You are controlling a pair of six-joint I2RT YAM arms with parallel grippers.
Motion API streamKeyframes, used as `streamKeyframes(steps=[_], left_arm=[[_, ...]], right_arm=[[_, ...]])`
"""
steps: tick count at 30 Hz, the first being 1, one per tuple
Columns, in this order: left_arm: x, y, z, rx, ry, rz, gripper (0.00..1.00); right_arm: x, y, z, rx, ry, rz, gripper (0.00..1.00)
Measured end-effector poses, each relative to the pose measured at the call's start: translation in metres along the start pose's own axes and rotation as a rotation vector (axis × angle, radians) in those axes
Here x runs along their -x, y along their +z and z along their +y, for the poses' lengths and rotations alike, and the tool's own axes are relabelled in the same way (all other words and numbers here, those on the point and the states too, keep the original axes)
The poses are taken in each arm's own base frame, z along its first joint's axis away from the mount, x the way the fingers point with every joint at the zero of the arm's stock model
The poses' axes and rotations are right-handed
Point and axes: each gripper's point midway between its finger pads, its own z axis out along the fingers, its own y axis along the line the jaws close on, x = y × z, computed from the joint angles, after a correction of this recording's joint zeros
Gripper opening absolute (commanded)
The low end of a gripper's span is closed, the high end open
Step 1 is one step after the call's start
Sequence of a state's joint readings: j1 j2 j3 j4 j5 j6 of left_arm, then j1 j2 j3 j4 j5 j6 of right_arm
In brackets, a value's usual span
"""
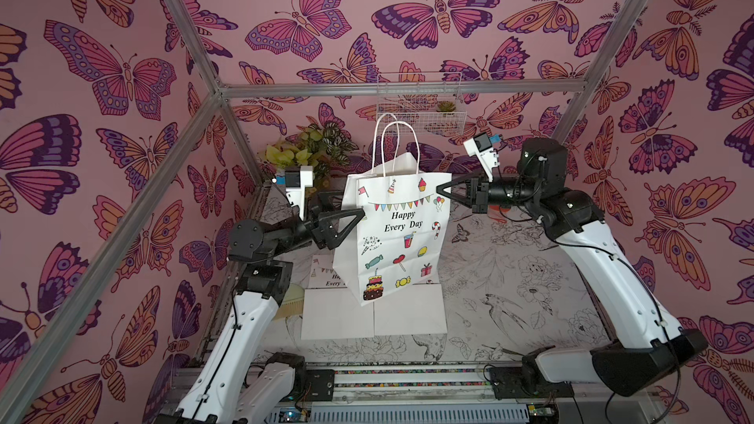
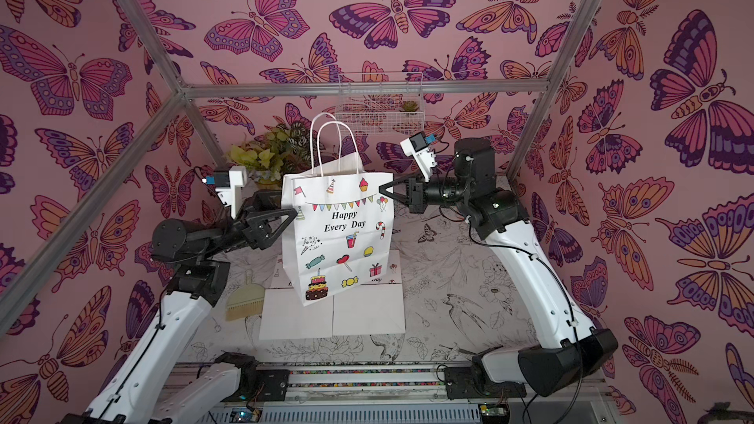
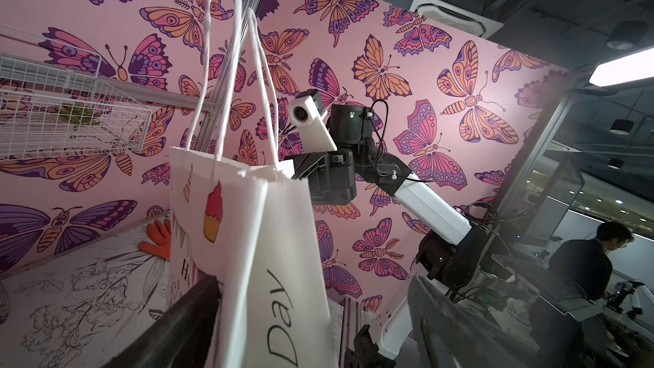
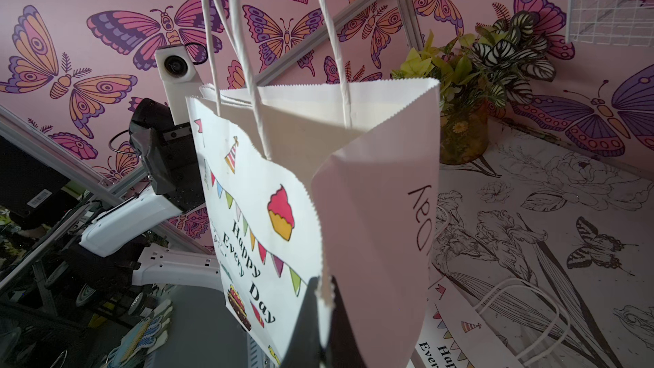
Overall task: Put away the paper bag
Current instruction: Press the paper bag.
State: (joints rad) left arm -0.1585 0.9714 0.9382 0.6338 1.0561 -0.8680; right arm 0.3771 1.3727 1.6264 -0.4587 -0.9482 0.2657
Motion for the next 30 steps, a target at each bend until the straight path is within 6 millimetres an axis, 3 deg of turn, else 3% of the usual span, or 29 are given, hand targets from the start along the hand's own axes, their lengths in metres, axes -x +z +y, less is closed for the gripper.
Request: streamKeyframes(steps=[6,19,30], left_arm=[[-0.011,0.005,0.019,0.025,-0.045,0.035,0.68],[-0.028,0.012,0.035,0.048,-0.081,0.084,0.34],[-0.030,0.014,0.033,0.045,-0.078,0.099,0.21]], right_arm=[[0.000,0.005,0.002,-0.007,0.009,-0.001,0.00],[0.008,0.010,0.008,-0.007,0.015,-0.030,0.00],[0.009,0.011,0.014,0.001,0.008,-0.029,0.00]])
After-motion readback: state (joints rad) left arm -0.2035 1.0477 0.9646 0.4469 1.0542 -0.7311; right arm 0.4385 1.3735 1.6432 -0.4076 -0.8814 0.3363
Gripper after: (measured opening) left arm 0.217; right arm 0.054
